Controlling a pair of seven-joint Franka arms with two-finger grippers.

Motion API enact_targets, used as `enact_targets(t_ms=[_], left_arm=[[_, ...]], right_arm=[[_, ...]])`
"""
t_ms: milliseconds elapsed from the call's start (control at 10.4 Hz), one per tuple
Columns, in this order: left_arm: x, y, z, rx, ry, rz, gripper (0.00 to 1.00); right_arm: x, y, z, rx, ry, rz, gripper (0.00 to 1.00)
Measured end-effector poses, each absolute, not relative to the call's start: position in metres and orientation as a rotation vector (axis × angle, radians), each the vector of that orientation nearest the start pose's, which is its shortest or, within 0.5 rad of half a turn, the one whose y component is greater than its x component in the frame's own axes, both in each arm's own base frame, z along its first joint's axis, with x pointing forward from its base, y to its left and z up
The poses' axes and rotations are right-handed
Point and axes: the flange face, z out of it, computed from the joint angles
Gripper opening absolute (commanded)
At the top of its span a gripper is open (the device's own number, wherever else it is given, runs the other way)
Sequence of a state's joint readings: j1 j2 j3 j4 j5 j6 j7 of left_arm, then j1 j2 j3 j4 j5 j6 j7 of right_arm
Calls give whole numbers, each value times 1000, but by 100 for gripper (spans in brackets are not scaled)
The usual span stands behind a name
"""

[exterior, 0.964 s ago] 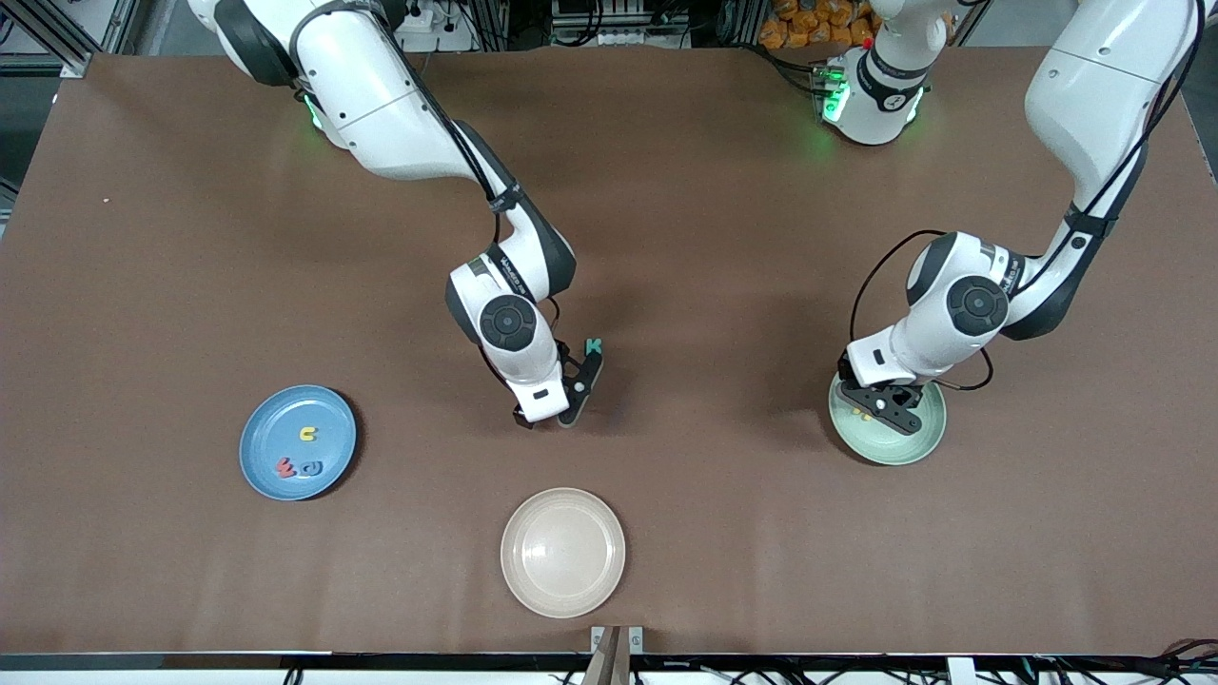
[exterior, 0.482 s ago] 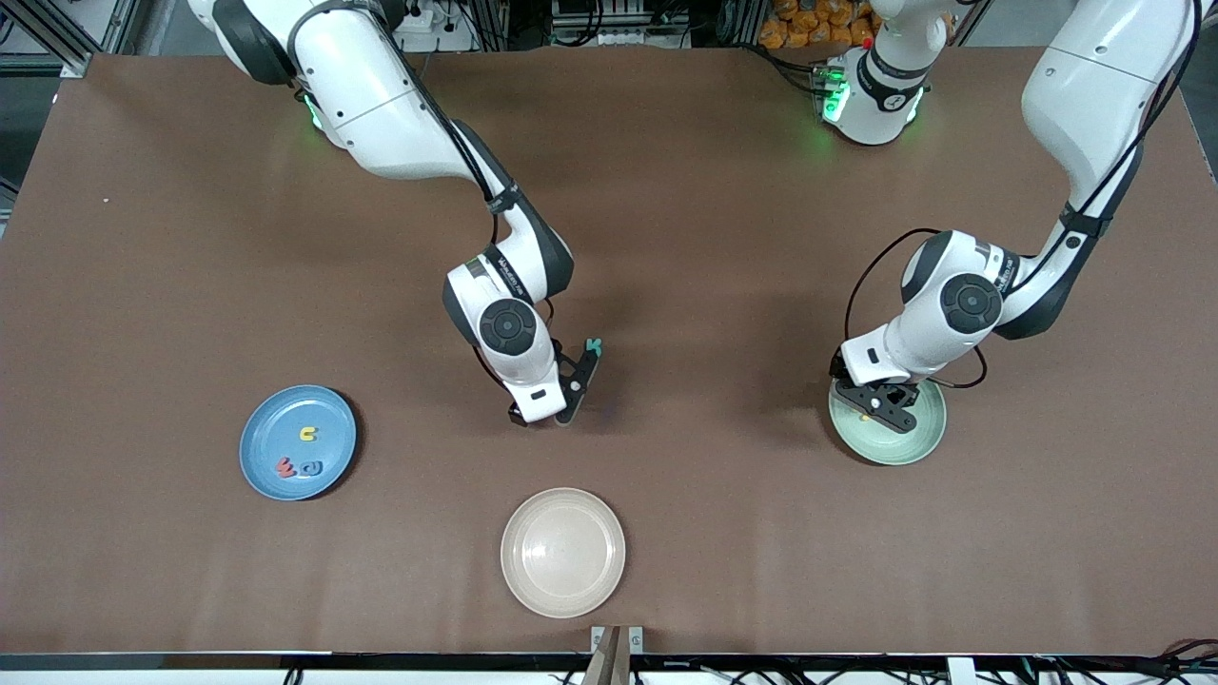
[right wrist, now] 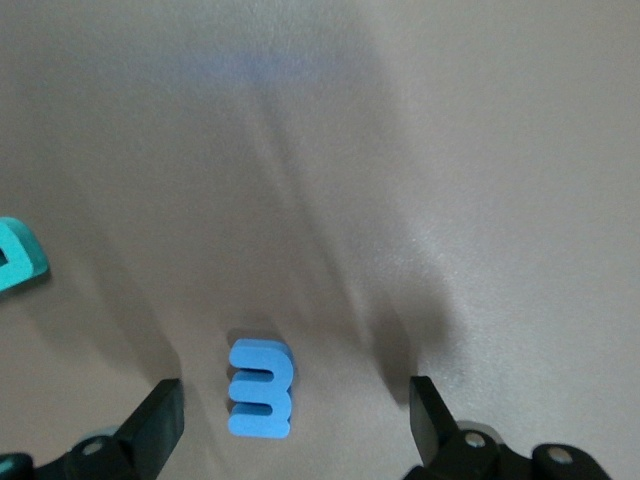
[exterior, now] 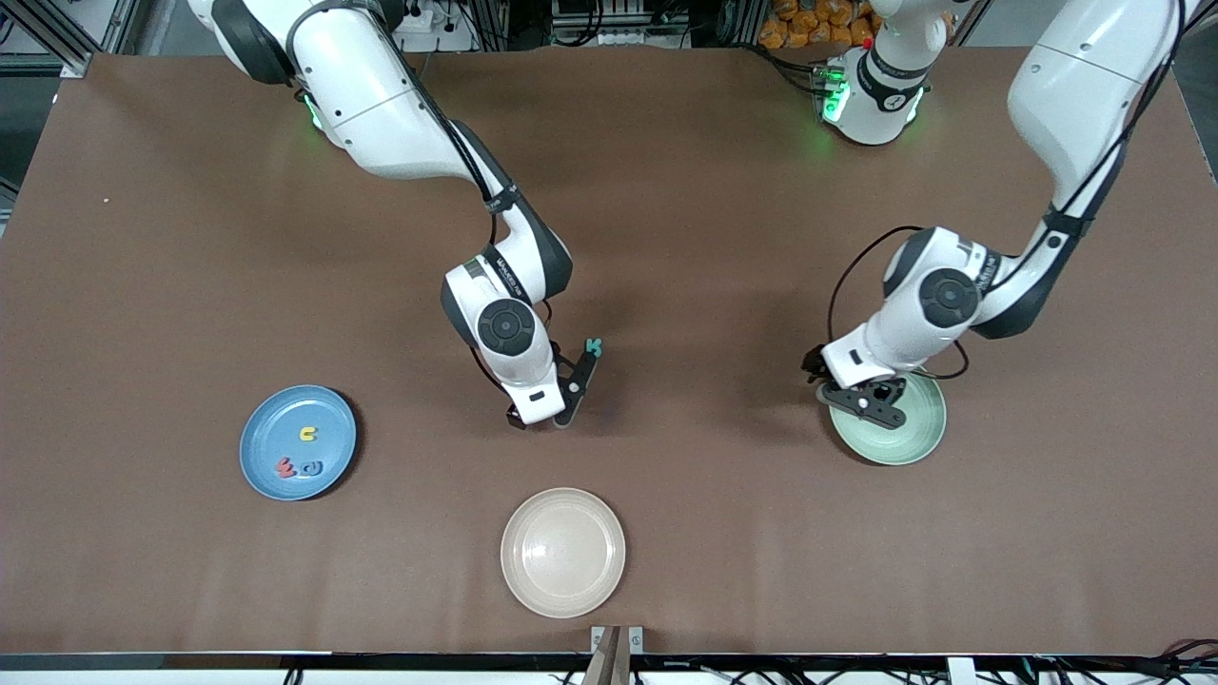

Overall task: Sort upper and lower case letters into plates
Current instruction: 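Drop the pink o in the green plate while the right gripper reaches the E, then grasp the blue E with the right gripper while the left gripper lifts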

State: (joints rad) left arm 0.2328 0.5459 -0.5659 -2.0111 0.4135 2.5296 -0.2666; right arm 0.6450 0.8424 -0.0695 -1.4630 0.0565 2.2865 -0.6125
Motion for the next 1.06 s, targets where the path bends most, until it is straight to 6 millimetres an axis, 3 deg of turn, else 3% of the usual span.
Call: enact_targets(t_ms=[96, 289, 482, 675, 868, 1061], left_arm=[[570, -239, 234, -3188, 374, -149, 100], [558, -303, 252, -3231, 213, -200, 100], [556, -335, 269, -3272, 55, -255, 100], [566, -332, 274, -3320, -64, -338, 100], [584, -302, 268, -3316, -148, -354, 100], [593, -284, 268, -3280, -73, -420, 100]], right_arm=[[597, 400, 180, -2622, -1751, 17, 100], [597, 401, 181, -2621, -1756, 8, 100], [598, 400, 181, -2625, -1758, 1, 100], [600, 398, 181, -2631, -1766, -3, 100], [600, 397, 179, -2632, -1770, -2, 100], [598, 396, 176, -2632, -1771, -15, 100]])
